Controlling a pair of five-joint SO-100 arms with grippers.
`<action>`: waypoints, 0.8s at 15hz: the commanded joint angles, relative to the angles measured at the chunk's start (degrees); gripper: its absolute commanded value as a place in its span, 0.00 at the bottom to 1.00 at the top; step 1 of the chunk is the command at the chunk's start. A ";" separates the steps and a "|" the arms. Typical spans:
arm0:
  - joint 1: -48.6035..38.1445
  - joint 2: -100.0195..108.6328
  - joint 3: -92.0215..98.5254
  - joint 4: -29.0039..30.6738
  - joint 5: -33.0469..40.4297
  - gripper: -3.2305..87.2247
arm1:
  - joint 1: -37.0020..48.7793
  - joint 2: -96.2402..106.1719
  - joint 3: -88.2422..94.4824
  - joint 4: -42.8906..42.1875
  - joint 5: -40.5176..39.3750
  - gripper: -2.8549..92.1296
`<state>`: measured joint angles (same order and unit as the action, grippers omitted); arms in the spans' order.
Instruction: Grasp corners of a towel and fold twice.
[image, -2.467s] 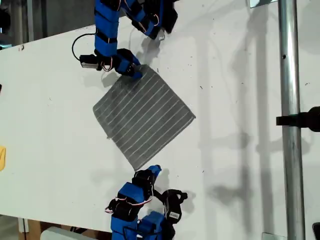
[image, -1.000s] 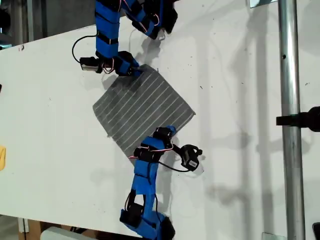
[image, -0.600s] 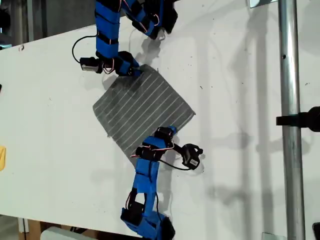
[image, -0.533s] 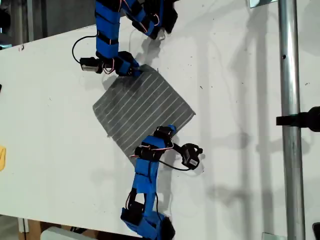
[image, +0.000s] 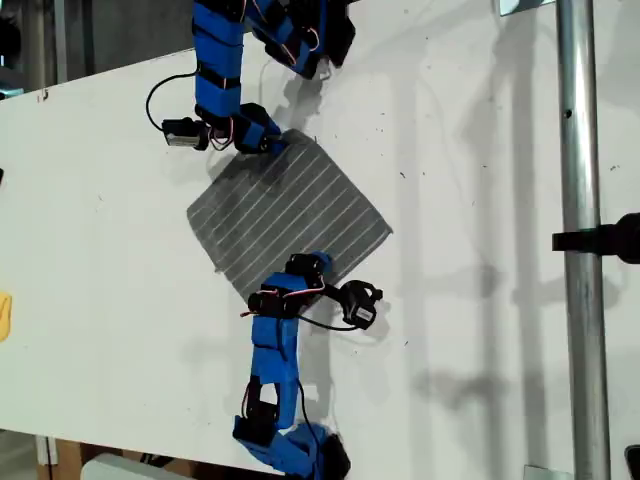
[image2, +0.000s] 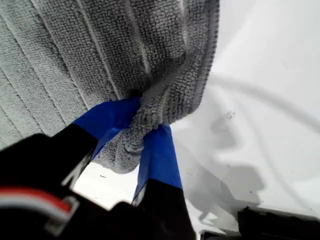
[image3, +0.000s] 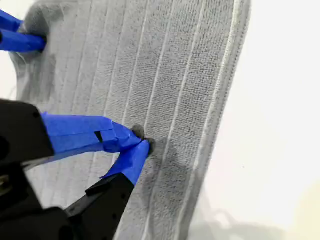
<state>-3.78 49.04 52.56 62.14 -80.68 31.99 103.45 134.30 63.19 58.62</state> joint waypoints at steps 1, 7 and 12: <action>-0.70 -4.22 -4.31 -4.39 -3.52 0.00 | -2.72 9.23 -1.41 3.78 1.93 0.03; 3.08 -6.68 -3.52 1.93 -8.88 0.00 | -9.49 18.19 1.85 4.22 6.42 0.03; 7.29 -0.18 3.60 13.62 -12.57 0.00 | -21.09 6.15 -0.62 -4.39 15.47 0.03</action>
<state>1.32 45.35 54.32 73.56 -92.72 13.97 112.06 136.32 61.44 72.07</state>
